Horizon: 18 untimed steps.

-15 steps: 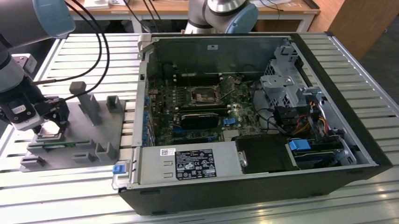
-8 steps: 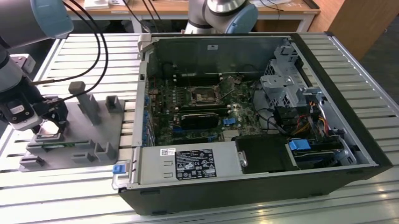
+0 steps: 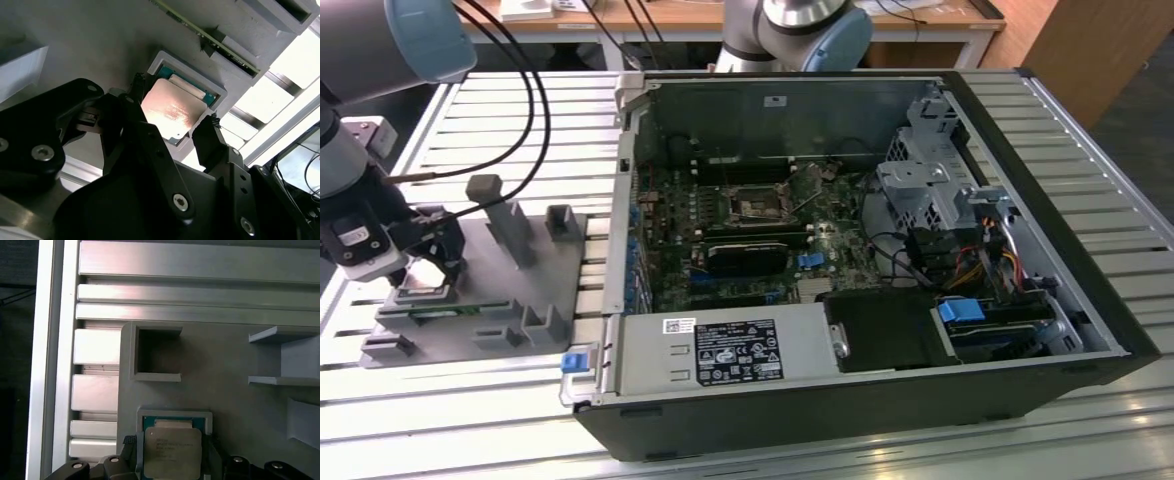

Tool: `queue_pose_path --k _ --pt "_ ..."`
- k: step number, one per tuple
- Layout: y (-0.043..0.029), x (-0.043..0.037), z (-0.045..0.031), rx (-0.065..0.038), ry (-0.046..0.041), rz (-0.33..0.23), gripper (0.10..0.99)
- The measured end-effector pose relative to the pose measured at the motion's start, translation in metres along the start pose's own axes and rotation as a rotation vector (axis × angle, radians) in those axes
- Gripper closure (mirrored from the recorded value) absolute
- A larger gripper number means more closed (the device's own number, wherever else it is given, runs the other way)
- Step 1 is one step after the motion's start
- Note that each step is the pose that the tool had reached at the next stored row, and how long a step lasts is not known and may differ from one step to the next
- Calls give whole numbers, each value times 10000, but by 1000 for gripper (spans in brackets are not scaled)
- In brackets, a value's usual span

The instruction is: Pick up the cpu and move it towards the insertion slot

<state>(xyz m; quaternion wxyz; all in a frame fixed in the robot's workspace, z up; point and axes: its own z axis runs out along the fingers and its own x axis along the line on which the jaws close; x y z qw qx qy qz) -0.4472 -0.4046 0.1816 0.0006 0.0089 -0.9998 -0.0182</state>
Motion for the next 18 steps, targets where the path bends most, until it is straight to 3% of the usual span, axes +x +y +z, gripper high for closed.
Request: queue_pose_path --k 7,8,10,18 --pt "-15 -5 1 -4 -5 66 443" --pt "-15 -5 0 -6 -4 66 506" --pt "-15 -6 0 -16 -4 67 541" --pt "-13 -6 -46 -33 -4 67 541"
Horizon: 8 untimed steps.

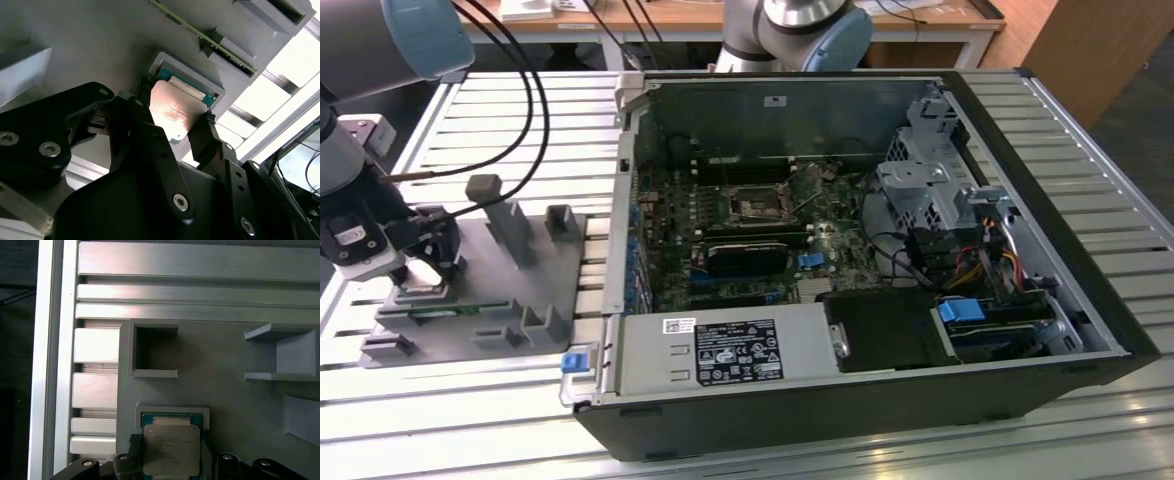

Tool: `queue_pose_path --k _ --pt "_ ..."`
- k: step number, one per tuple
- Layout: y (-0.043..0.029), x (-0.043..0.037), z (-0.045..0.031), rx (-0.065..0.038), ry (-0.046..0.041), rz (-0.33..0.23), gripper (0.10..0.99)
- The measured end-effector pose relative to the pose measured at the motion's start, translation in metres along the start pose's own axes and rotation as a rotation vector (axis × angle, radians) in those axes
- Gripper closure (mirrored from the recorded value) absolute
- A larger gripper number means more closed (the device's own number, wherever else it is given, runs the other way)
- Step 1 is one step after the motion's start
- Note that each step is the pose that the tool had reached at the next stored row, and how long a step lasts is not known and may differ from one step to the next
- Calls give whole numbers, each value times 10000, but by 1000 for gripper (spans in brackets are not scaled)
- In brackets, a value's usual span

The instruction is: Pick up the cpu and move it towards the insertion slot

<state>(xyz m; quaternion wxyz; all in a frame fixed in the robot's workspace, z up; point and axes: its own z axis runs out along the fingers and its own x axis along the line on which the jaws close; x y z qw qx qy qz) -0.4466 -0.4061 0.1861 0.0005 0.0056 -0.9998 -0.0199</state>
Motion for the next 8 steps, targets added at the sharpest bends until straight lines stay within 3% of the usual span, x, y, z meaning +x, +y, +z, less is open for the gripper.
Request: queue_pose_path --k 8 --pt "4 0 -105 0 0 0 541"
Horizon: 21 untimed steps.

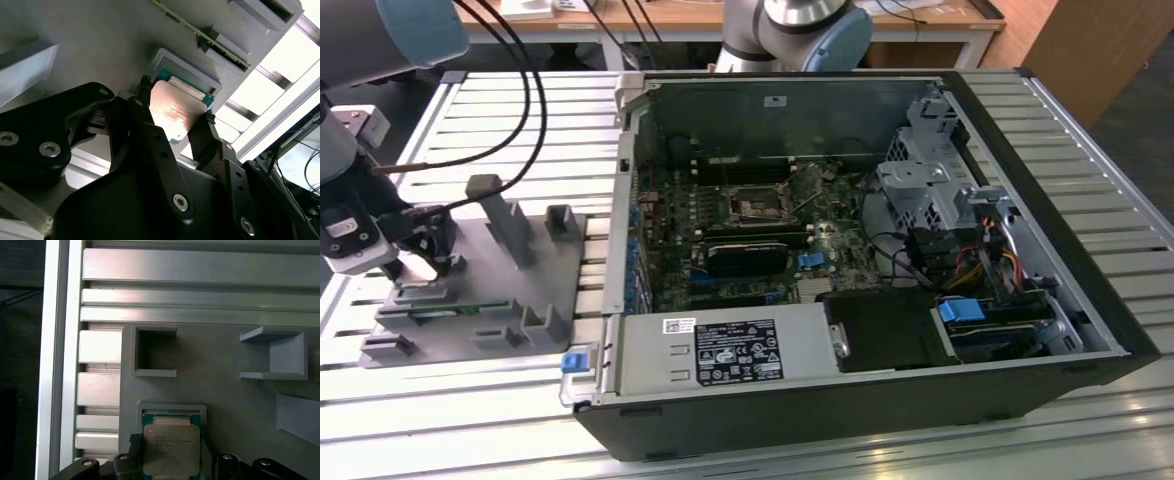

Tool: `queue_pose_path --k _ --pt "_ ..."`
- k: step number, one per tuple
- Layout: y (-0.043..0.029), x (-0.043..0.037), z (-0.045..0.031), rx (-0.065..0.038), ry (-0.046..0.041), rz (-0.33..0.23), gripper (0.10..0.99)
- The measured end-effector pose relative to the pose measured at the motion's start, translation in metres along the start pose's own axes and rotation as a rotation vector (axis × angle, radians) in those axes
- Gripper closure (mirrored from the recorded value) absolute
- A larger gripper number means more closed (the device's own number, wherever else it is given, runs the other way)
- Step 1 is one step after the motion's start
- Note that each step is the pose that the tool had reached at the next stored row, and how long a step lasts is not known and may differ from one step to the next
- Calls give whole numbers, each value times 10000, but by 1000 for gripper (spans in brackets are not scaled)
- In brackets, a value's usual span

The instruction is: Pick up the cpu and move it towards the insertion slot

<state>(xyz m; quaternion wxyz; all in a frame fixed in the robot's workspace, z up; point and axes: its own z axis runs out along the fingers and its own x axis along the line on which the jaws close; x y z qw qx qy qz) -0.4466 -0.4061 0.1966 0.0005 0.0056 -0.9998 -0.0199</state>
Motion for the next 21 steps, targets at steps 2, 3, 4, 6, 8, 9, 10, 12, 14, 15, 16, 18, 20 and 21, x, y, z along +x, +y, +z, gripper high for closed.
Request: queue_pose_path --k 2,3,4,6,8,9,10,12,14,15,16,18,20,21 --pt "1 0 -25 0 0 0 541" --pt "2 0 -38 0 0 0 541" --pt "2 0 -49 0 0 0 541" --pt "3 0 -71 0 -1 0 541" --pt "4 0 -87 0 0 -1 541" --pt "4 0 -94 -1 -1 0 541" --pt "4 0 -103 1 1 0 541" --pt "5 0 -124 -10 -1 -1 541" --pt "6 0 -148 -31 0 0 541" --pt "6 0 -158 -47 -1 -1 541" --pt "5 -1 -159 -91 -3 -2 541" --pt "6 -1 -159 -97 -4 -2 541" --pt "6 0 -162 -98 -2 0 541" --pt "6 0 -170 -96 2 -1 541"
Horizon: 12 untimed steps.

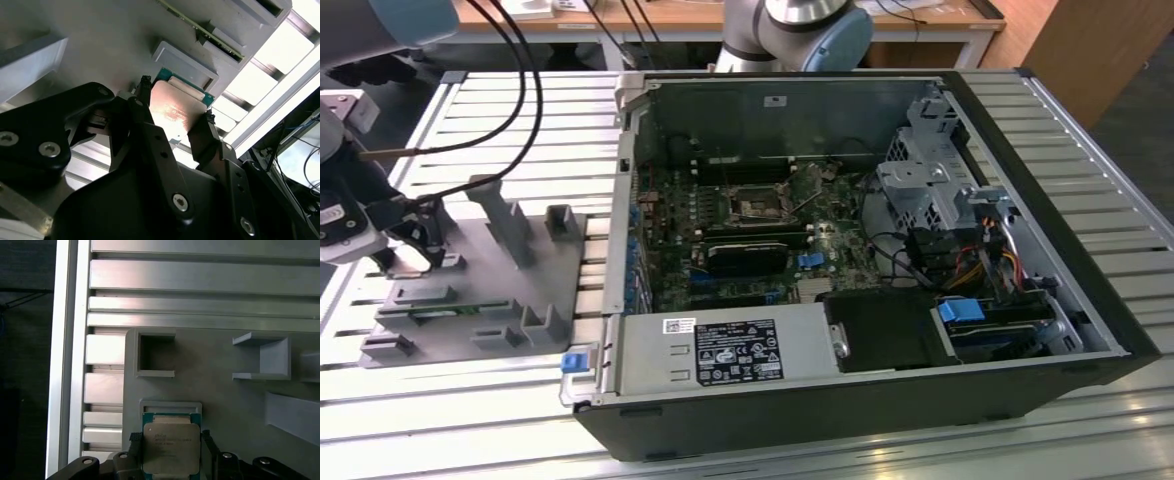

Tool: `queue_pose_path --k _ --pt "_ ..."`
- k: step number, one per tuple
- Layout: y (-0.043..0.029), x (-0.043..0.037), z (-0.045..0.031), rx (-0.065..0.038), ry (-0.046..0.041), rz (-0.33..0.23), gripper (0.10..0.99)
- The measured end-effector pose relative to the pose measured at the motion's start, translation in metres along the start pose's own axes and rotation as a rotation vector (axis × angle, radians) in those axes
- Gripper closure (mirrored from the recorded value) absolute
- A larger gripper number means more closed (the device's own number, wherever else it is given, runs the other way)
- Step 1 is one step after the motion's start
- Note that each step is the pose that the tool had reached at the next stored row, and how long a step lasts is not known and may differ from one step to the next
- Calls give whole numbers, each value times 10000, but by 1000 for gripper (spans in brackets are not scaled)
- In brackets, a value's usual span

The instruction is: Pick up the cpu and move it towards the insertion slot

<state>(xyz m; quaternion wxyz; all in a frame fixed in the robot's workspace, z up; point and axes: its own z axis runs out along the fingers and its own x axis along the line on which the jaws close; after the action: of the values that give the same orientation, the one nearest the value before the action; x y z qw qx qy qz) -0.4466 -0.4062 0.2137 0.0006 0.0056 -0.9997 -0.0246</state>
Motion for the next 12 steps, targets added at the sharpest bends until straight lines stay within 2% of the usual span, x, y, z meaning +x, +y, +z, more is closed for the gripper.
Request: queue_pose_path --k 12 --pt "4 -1 -74 -2 -5 0 541"
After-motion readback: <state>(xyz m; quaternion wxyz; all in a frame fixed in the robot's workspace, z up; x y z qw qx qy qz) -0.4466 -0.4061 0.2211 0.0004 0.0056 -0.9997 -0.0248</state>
